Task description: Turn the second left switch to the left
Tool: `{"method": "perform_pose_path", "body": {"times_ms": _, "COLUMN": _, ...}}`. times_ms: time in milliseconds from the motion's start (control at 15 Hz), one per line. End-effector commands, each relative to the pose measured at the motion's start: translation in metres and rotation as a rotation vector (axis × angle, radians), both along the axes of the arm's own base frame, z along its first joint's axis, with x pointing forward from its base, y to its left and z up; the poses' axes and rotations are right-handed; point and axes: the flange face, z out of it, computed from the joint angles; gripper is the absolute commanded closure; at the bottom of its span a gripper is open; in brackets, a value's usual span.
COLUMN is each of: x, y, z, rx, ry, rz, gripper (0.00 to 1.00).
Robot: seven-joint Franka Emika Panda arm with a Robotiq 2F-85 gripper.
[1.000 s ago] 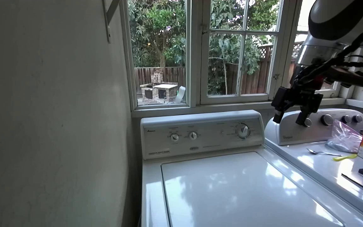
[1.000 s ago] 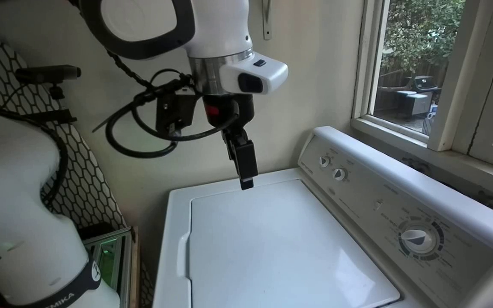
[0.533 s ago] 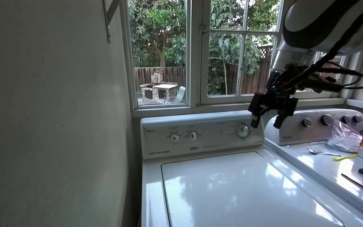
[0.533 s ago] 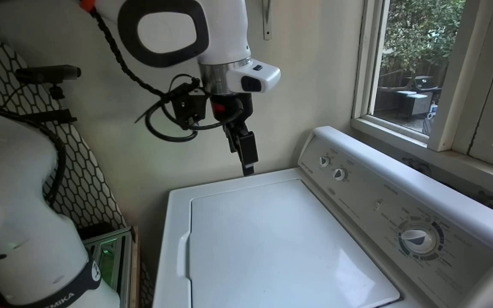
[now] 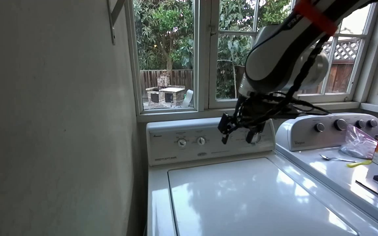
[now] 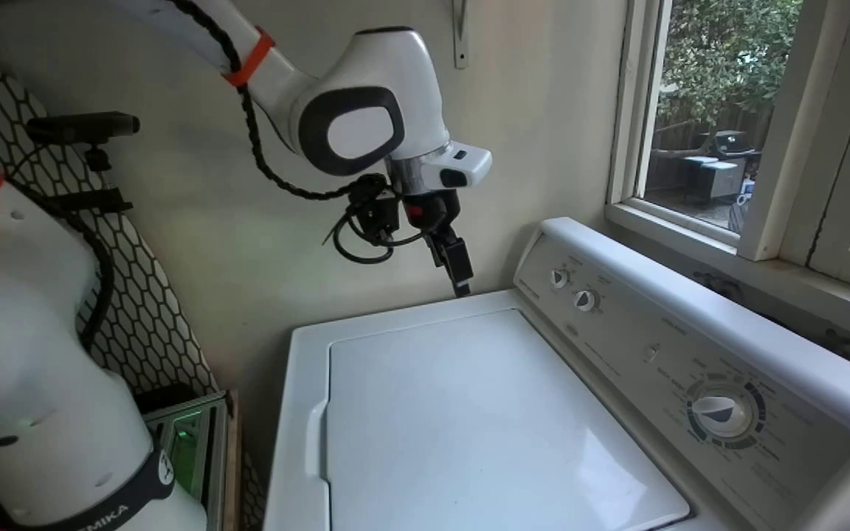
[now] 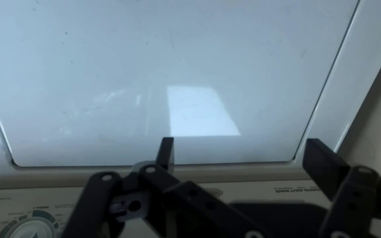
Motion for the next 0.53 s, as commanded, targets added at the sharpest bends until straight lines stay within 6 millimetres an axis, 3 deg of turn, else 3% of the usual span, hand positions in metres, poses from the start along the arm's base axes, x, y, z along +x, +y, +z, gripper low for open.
{"method": "perform_pose_path", "body": {"times_ms": 0, "x": 0.047, "y": 0.02, "z": -0.03, "rx": -0.01, "ry": -0.05, "rz": -0.026, "gripper": 0.0}}
{"method": "perform_pose_path", "body": {"times_ms": 333, "x": 0.111, "y": 0.012, "z": -0.032, "rx": -0.116, "ry": -0.206, "rz": 0.05, "gripper": 0.0}}
{"method": "perform_pose_path", "body": {"times_ms": 467, "x": 0.136, "y": 0.017, "z": -0.033, "rx": -0.128, "ry": -0.236, "rz": 0.058, "gripper": 0.0}}
